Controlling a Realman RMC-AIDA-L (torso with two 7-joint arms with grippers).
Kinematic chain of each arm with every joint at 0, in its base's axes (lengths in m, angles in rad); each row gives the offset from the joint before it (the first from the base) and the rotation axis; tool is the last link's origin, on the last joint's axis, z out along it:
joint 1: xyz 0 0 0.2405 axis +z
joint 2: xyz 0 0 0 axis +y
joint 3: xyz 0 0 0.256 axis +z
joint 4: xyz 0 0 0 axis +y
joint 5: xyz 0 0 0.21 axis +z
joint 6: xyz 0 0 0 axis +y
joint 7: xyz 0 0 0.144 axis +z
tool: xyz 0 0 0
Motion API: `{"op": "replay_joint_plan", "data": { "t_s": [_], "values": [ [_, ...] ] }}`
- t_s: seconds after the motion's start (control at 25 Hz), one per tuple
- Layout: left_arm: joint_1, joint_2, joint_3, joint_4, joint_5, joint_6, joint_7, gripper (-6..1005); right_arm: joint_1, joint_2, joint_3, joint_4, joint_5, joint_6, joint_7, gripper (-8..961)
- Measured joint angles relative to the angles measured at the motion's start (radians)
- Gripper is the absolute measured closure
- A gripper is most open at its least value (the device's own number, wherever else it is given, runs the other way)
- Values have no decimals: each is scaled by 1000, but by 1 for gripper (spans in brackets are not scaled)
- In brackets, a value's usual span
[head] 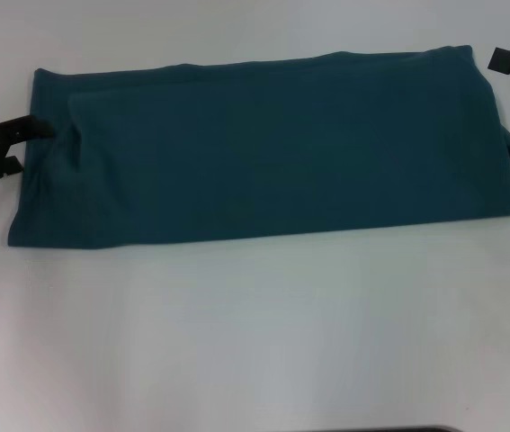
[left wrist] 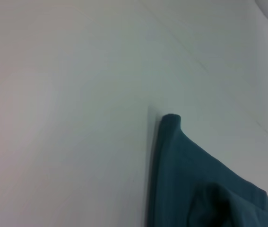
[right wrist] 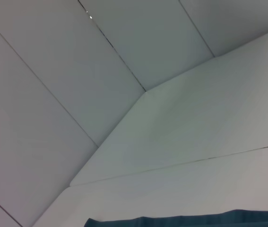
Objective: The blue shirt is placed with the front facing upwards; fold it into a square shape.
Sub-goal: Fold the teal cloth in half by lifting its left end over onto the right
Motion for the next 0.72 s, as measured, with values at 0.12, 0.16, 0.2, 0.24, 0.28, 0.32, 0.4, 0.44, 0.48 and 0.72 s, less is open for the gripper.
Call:
{"op": "replay_joint_plan", "data": {
  "t_s": [0.12, 0.16, 0.2, 0.24, 0.28, 0.32, 0.4, 0.44, 0.48, 0.72],
  "values": [
    [-3, 0, 17, 1, 0, 15, -1, 108, 0, 0, 0, 0, 0, 0, 0, 342],
    [-3, 0, 21, 1, 0, 19, -2, 109, 0, -1, 1, 0, 0, 0, 0, 342],
    [-4, 0, 27, 1, 0, 25, -2, 109, 0, -1, 1, 0, 0, 0, 0, 342],
    [-6, -1, 33, 1, 1, 38, -3, 109, 0, -1, 1, 0, 0, 0, 0, 342],
    [-8, -1, 36, 1, 1, 45, -3, 109, 0, -2, 1, 0, 0, 0, 0, 342],
    [-12, -1, 37, 1, 1, 58, -3, 109, 0, -2, 1, 0, 0, -1, 0, 343],
    [-22, -1, 39, 1, 1, 88, -4, 109, 0, -2, 2, 0, 0, -4, 0, 343],
    [-24, -1, 39, 1, 1, 92, -4, 109, 0, -2, 3, 0, 0, -6, 0, 343],
    [-27, 0, 42, 1, 1, 104, -4, 109, 0, -2, 3, 0, 0, -7, 0, 343],
    [-59, 27, 128, 0, 2, 164, -9, 108, -3, -3, 12, 0, 0, -13, -1, 343]
  ]
}}
